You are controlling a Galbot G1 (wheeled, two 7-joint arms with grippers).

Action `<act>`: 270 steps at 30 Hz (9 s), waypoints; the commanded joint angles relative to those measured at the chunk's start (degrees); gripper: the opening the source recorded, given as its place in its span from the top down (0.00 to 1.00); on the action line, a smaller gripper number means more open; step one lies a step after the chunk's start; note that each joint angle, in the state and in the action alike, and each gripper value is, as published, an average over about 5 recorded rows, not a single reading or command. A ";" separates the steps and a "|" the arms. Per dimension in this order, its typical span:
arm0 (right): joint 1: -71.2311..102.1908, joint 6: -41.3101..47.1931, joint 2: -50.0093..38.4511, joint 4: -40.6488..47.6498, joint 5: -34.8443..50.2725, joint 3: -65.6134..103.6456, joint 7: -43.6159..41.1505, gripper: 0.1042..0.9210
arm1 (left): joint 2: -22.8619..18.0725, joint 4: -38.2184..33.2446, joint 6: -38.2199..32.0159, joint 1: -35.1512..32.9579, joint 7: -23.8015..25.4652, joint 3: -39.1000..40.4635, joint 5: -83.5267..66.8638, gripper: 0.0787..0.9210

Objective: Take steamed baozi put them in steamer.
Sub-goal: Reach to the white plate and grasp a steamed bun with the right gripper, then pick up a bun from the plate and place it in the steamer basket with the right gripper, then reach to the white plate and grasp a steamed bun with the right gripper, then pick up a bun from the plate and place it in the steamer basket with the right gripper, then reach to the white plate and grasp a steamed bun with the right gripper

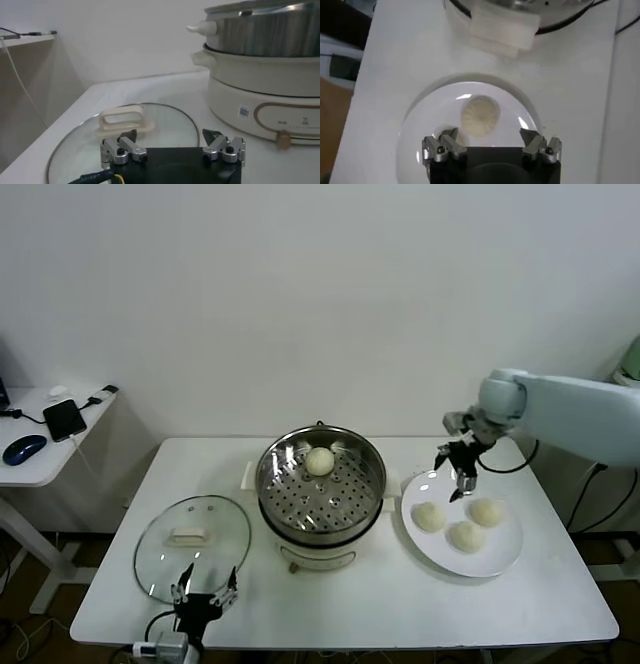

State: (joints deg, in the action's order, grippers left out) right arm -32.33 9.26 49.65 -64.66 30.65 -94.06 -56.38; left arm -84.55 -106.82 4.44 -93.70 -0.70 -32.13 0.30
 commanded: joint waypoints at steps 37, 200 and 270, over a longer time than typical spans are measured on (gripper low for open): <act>9.00 2.69 0.17 3.21 -8.59 13.31 1.95 0.28 | 0.17 -1.41 -1.20 -1.40 -0.28 0.14 0.66 0.12; -25.76 -30.08 22.10 -19.54 -14.40 8.26 -8.37 0.31 | -0.34 -8.12 -1.39 -4.80 0.28 0.40 1.16 0.12; 9.77 -7.03 -17.86 4.09 -18.09 14.33 -8.07 0.12 | -0.84 -8.70 -2.49 -6.18 0.22 0.15 1.07 0.12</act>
State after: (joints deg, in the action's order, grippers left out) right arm -43.08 -6.28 42.59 -64.45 19.34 -92.92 -66.28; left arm -85.39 -115.48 1.90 -99.85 -0.50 -32.04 1.33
